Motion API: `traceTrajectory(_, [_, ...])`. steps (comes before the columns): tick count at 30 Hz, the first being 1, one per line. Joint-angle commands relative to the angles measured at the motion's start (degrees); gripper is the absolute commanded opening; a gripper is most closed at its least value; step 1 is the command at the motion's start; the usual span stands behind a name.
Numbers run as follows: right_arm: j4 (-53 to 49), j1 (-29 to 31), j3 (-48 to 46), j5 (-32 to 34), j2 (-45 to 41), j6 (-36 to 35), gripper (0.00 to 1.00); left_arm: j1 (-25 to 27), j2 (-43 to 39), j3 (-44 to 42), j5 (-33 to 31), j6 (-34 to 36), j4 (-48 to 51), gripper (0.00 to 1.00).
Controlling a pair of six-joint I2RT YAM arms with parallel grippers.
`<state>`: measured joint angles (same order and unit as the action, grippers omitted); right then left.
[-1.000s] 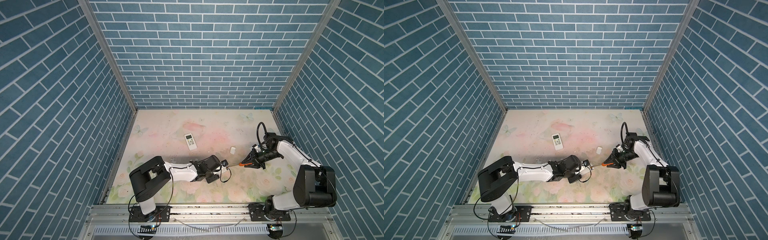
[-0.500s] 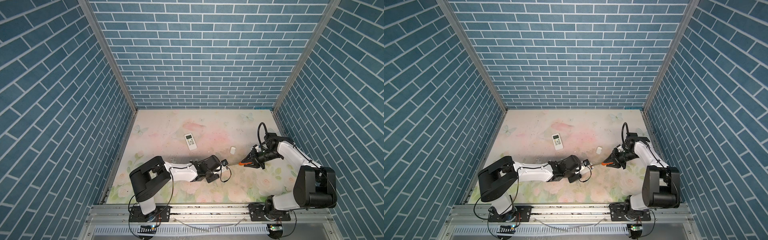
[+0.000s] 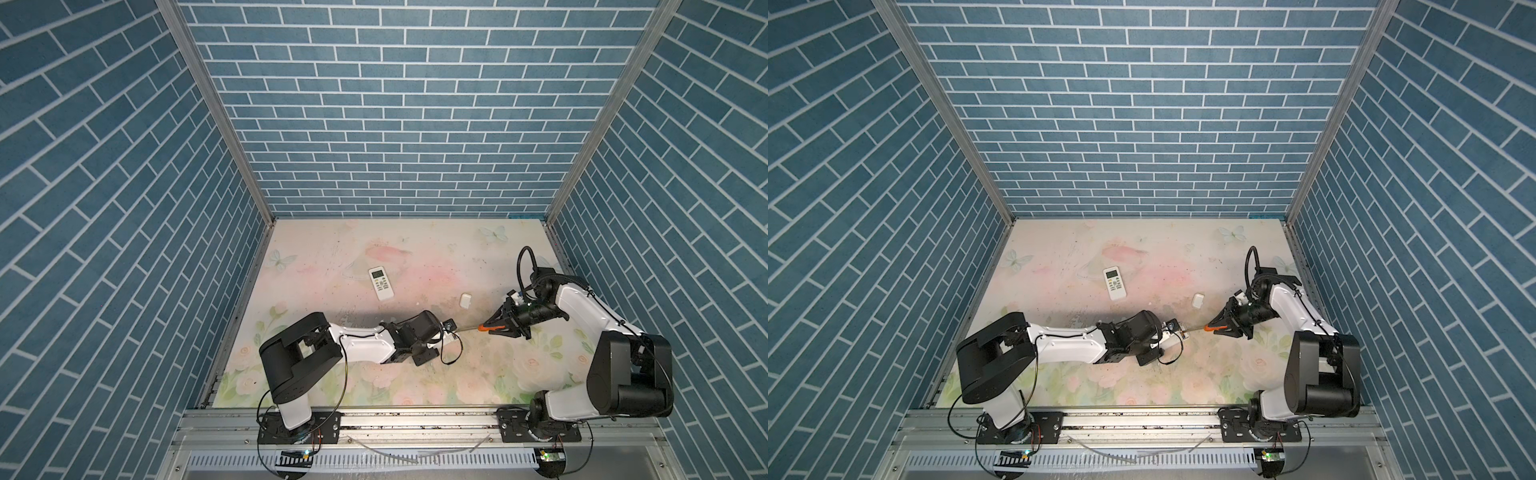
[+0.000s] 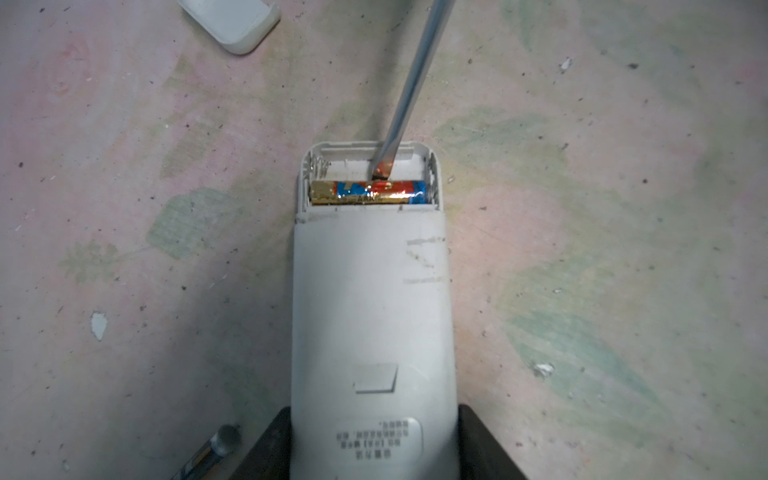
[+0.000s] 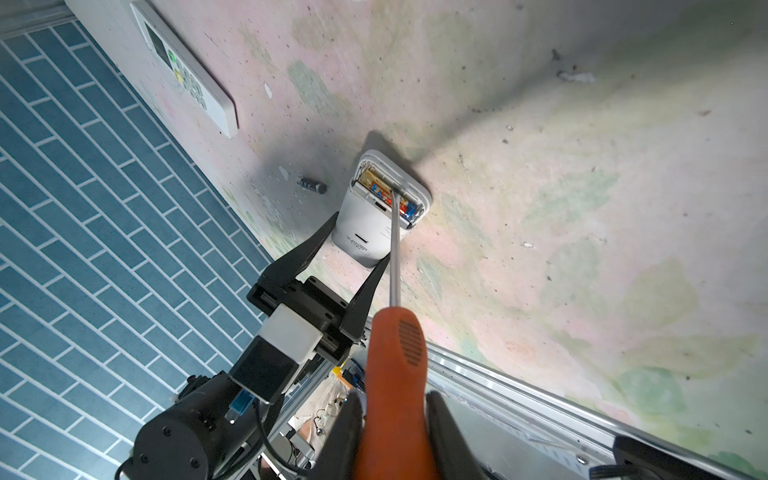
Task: Unload the batteries from the remote control
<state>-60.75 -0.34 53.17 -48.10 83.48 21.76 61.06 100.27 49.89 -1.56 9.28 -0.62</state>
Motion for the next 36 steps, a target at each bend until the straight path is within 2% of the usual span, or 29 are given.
traceTrajectory(1, [-1.06,0.47,-2.45,2.15,2.67,-4.05,0.00,0.49,3.13,0.16,1.02,2.45,4.11,0.49])
traceTrajectory(6, [-0.86,0.50,-2.32,4.05,3.93,-5.41,0.00,0.49,3.58,0.82,1.13,2.88,4.71,0.48])
traceTrajectory(10, [2.70,-0.14,-4.46,-1.92,4.45,-3.18,0.00,0.57,3.89,1.45,-0.30,3.15,5.47,0.48])
traceTrajectory(16, [3.97,-0.59,-5.27,-4.45,3.60,-0.64,0.00,0.75,3.75,1.09,-3.16,2.94,5.85,0.48])
traceTrajectory(26, [0.23,-0.77,-3.57,-4.64,-1.97,1.11,0.00,1.08,3.79,2.02,-5.78,3.72,6.16,0.48])
traceTrajectory(36, [-5.98,-0.80,0.33,-1.06,-5.45,-3.19,0.00,1.05,4.56,1.79,-5.30,3.07,6.56,0.48])
